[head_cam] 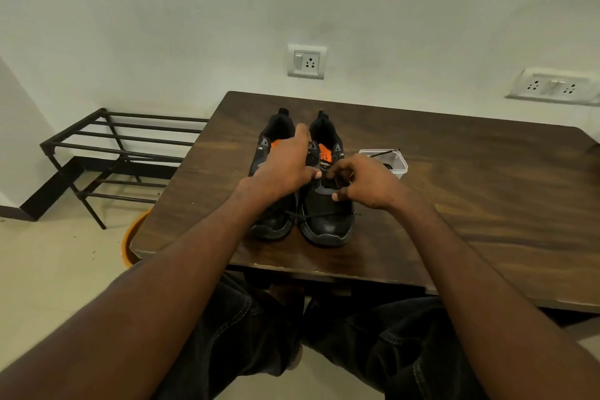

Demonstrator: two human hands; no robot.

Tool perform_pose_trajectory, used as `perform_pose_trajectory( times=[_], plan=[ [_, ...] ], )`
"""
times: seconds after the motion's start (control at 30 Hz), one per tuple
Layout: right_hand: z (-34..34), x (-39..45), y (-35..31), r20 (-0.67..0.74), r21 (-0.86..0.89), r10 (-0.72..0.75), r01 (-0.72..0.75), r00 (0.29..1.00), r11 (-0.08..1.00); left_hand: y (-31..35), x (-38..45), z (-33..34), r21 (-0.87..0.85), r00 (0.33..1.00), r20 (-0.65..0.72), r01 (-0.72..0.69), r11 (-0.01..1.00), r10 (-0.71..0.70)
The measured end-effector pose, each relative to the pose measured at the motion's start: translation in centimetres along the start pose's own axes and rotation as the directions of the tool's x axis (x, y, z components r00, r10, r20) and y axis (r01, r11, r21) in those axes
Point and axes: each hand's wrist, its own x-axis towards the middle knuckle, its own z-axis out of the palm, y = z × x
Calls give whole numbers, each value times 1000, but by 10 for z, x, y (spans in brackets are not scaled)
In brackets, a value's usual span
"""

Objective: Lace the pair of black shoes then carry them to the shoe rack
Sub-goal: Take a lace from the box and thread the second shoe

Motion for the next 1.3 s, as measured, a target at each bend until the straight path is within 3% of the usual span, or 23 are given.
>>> perform_pose_trajectory(
  times=[0.2,0.27,0.37,0.5,0.73,1.03,1.2,1.3],
  plan=[
    [0,0,1,-6,-8,19,-19,1000,1000,-4,-1,-6,187,994,106,-19,982,-1],
    [-1,-2,1,-10,-6,16,-16,1000,1000,-3,-1,-8,111,999,37,-26,993,22],
    [-2,-3,2,-17,-23,13,-13,1000,1000,1,2,-15,-137,988,-151,16,990,-37],
    [-2,-2,3,-29,-19,20,-21,999,1000,-3,4,-12,-216,984,-125,99,971,-128],
    [-1,-2,1,-37,-47,24,-26,999,999,-11,-3,-23,119,987,-150,74,990,-56],
    [-5,0,-1,-16,-59,46,-47,999,997,-1,-13,-31,144,962,-210,208,967,-175],
    [0,-7,-12,-115,18,-65,68,991,998,-4,-12,-36,340,982,-147,165,926,-121],
    [15,-11,-30,-21,-43,-128,127,992,991,-9,-13,-39,449,981,-129,190,873,-147]
  ],
)
